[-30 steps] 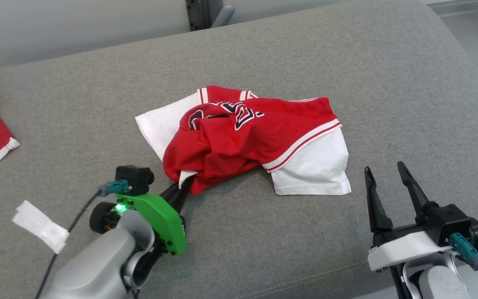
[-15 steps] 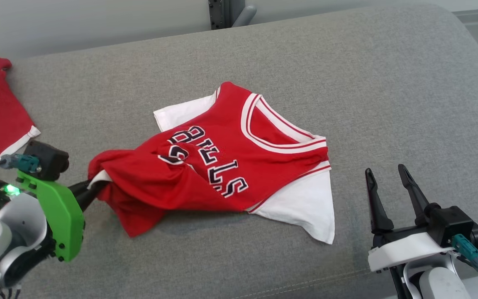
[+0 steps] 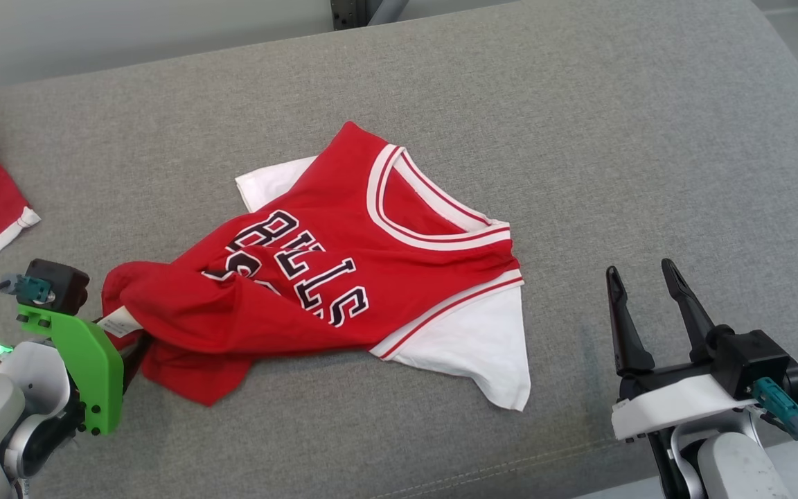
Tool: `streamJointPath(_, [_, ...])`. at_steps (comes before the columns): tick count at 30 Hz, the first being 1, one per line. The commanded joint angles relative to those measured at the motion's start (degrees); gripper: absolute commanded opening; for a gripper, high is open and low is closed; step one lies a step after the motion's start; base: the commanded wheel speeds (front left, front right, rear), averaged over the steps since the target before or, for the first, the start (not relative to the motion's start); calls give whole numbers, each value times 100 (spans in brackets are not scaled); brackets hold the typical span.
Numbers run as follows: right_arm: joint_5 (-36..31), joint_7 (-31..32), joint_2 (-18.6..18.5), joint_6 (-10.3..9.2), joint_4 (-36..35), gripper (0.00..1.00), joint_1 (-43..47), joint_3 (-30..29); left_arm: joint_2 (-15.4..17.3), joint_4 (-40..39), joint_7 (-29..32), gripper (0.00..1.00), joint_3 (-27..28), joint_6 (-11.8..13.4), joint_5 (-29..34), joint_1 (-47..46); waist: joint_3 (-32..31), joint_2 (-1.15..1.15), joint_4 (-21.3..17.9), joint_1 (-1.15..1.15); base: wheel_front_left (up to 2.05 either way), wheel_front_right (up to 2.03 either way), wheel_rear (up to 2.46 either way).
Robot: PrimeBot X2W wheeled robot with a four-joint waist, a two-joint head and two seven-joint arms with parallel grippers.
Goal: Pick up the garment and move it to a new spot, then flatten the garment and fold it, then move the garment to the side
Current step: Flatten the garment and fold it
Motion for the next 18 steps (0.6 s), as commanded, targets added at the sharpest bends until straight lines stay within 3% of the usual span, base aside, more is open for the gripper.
streamJointPath(1, [-42,-19,-11,-2,-1,100,59,-41,-70,112,-128,100,34,64,22,73,-3,65,13,0,0,0,0])
streamJointPath(5, [-94,-18,-11,-2,-22,100,108,-123,-219,266,-369,100,112,172,-23,138,-14,65,81,0,0,0,0])
streamJointPath(13, [-186,-18,-11,-2,-12,100,104,-127,-495,395,-1305,100,631,826,-308,462,-136,65,291,0,0,0,0])
streamJointPath(18, [-215,-18,-11,-2,-19,100,142,-154,-768,259,-2040,100,1096,1009,-751,892,-167,65,397,0,0,0,0])
